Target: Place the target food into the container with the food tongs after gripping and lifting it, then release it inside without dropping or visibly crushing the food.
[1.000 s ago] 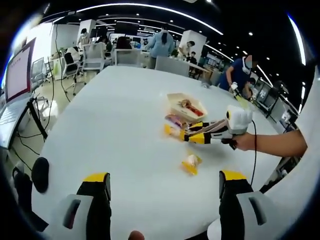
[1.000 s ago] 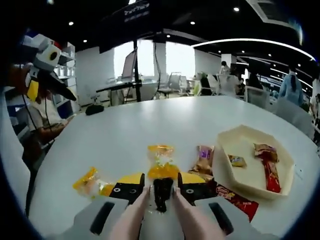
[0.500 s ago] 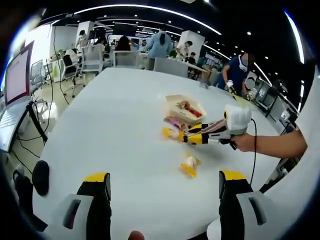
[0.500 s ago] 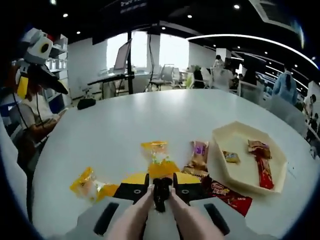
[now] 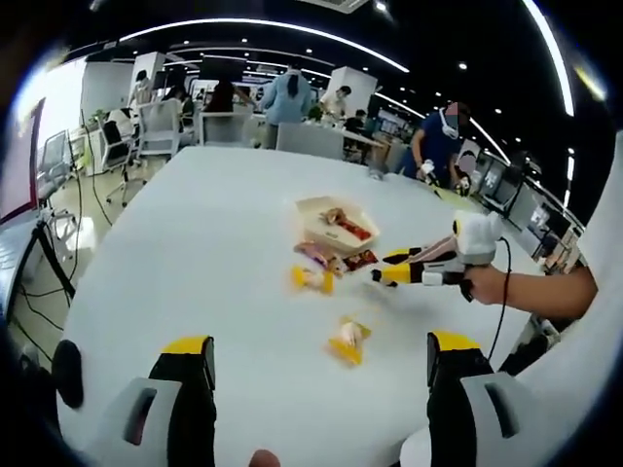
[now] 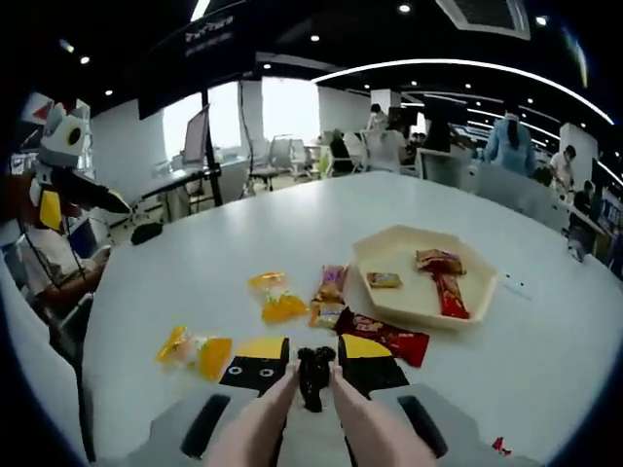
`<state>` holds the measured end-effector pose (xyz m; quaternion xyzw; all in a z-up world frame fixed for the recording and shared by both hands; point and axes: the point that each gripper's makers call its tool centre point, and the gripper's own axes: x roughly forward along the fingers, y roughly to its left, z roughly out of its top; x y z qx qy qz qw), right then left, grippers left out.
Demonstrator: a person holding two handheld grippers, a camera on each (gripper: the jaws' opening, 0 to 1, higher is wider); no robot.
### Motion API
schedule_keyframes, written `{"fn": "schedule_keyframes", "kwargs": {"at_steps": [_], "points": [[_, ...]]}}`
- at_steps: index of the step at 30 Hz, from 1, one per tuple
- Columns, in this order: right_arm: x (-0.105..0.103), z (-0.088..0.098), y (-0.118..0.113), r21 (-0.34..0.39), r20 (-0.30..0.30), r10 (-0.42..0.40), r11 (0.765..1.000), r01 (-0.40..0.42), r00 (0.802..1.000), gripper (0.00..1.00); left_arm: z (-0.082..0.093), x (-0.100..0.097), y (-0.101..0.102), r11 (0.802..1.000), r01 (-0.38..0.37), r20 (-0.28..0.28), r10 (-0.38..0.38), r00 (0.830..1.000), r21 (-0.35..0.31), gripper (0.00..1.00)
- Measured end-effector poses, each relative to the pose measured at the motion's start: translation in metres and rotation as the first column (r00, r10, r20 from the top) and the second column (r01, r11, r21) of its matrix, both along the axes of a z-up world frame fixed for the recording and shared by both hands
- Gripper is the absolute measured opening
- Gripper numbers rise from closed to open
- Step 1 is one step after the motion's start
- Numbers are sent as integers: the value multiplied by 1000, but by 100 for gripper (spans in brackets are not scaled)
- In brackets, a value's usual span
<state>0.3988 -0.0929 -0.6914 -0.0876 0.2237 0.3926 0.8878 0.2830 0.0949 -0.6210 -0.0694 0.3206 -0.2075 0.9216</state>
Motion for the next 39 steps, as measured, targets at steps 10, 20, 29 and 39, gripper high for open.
{"fn": "schedule_keyframes", "kwargs": {"at_steps": [10, 20, 29, 39], "points": [[-19, 24, -53, 26, 31, -146, 989, 145, 989, 19, 5, 22, -46, 992, 126, 44, -125, 991, -28, 90], [-34, 39, -89, 49, 18, -255, 966, 254, 967, 19, 9, 35, -72, 981, 191, 58, -188, 980, -43, 90], [-18, 65, -92, 67, 46, -271, 961, 268, 961, 19, 5, 31, -68, 982, 180, 47, -178, 983, -51, 90], [30, 100, -82, 72, 110, -254, 966, 247, 961, 20, 11, 30, -52, 988, 144, 62, -140, 988, -53, 91]]}}
